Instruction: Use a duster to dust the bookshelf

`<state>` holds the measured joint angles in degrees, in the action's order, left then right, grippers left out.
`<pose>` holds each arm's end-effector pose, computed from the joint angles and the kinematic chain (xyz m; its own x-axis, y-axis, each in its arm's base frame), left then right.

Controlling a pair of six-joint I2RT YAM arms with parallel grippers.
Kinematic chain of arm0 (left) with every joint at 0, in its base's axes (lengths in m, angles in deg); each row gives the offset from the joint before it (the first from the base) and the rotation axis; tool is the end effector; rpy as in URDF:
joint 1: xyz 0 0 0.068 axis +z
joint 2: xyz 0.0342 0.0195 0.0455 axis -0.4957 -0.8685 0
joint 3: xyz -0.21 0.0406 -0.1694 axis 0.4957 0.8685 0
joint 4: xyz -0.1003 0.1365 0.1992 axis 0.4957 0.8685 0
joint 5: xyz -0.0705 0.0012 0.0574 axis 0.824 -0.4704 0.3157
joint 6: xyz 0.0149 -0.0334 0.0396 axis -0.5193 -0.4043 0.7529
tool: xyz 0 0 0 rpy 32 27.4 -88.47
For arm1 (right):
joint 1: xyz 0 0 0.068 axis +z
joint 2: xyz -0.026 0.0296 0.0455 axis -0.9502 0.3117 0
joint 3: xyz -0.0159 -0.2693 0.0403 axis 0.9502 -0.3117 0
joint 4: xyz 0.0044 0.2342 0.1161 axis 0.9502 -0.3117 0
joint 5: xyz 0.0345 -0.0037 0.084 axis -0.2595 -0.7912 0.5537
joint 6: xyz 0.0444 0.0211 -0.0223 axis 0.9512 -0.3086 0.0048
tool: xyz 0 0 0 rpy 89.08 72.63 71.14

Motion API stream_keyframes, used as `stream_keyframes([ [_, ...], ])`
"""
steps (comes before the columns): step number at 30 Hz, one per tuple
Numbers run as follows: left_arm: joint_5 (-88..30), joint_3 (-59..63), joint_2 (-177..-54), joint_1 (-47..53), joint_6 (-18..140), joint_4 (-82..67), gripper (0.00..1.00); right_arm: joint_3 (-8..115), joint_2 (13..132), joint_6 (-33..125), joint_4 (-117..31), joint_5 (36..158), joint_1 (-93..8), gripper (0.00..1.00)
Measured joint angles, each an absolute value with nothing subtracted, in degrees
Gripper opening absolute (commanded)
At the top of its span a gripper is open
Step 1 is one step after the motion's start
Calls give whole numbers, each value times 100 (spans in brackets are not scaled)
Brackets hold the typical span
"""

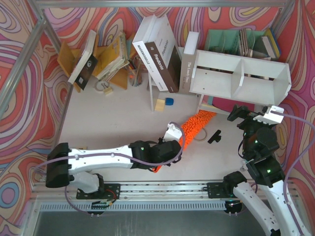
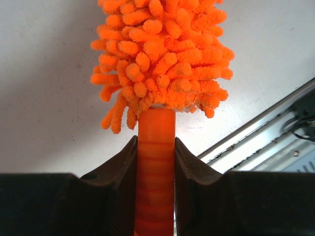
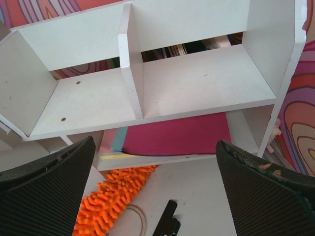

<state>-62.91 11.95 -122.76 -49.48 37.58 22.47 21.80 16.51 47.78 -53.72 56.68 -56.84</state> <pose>0.0727 -0.2993 0.2655 -0.5987 0.3423 -0.7241 0.5976 0.7929 -0.1193 0.0982 0.0062 0.3768 0.1783 0.1802 -0.9673 0.2800 0.9332 0.2255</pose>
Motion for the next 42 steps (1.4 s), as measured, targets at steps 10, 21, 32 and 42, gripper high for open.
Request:
stream_keyframes([
  [10,-6405,1153,-11459,-4948,3797,2555,0,2180,1651,4778,-5372,5668,-5684,99],
  [21,-6237,1592,-12051,-4974,3725,2168,0,2180,1651,4778,-5372,5668,-5684,99],
  [32,-6444,1094,-10878,-4963,3812,2914,0,2180,1651,4778,-5372,5668,-5684,99],
  [42,-6361,1481,-11334,-4970,3721,2649,0,2180,1651,4780,-5372,5670,-5684,99],
])
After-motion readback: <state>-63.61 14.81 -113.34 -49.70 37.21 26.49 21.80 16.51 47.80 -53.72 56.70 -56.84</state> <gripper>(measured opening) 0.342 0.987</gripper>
